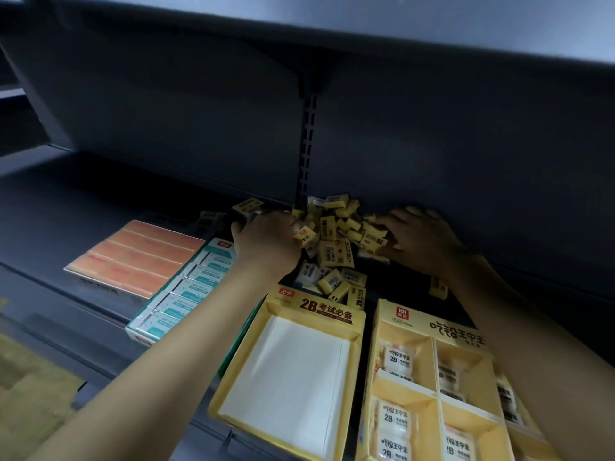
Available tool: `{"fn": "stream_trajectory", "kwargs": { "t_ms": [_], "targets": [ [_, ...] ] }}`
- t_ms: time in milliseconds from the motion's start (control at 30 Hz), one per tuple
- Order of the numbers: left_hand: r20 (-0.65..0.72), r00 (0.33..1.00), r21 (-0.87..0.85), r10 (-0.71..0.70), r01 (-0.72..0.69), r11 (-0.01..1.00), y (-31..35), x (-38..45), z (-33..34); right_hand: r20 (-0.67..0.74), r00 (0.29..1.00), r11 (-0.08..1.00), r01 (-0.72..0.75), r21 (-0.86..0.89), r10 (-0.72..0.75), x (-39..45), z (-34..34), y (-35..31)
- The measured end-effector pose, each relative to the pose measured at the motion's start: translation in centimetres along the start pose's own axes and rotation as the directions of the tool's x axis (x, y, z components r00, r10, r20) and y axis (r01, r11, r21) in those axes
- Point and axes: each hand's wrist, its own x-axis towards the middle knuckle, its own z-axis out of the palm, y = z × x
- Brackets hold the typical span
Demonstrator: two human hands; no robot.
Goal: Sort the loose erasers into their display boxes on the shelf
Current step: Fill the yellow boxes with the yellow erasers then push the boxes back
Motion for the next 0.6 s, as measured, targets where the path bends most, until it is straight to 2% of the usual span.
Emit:
{"fn": "stream_trajectory", "kwargs": {
  "t_ms": [167, 333, 600],
  "targets": [
    [-0.078, 0.997, -0.064, -0.029, 0.024, 0.998, -0.6, -1.3, -0.8, 0.007, 0.999, 0.999, -0.038, -0.009, 0.038, 0.4, 0.7, -0.7],
    [-0.107, 0.994, -0.029, -0.025, 0.022, 0.999, -0.7, -2.0, -1.1, 0.013, 0.998, 0.996, -0.069, 0.056, 0.068, 0.6, 1.3, -1.4],
    [-0.127, 0.992, 0.002, -0.026, 0.026, 1.0, -0.7, -3.0, -0.8, 0.083, 0.995, 0.926, -0.078, 0.368, 0.051, 0.1, 2.2, -1.2]
  ]
}}
